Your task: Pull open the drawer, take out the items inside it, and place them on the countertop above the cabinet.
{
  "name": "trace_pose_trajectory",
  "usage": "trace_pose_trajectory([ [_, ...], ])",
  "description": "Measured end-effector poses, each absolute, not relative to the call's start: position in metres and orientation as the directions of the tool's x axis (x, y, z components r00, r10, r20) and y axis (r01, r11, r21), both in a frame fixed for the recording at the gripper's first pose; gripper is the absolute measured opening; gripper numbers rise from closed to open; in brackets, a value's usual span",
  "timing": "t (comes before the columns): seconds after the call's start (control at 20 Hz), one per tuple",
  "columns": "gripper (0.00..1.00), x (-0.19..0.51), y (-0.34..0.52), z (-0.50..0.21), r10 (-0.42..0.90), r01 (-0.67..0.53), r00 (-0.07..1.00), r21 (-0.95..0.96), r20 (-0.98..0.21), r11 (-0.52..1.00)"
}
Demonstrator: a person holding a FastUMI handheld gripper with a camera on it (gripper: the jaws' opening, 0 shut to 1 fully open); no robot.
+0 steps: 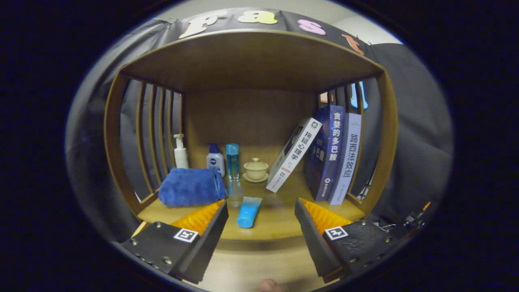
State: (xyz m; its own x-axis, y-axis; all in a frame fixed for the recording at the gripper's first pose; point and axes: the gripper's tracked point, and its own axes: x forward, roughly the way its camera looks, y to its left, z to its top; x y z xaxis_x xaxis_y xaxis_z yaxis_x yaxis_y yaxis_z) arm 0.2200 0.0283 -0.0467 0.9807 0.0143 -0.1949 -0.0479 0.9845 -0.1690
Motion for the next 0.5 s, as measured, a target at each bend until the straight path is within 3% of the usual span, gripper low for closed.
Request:
trace_pose_trajectory([
  [0.5, 0.98, 0.057, 0.035, -0.055, 0.097, -0.11, 0.991, -0.155, -0.09, 0.982],
])
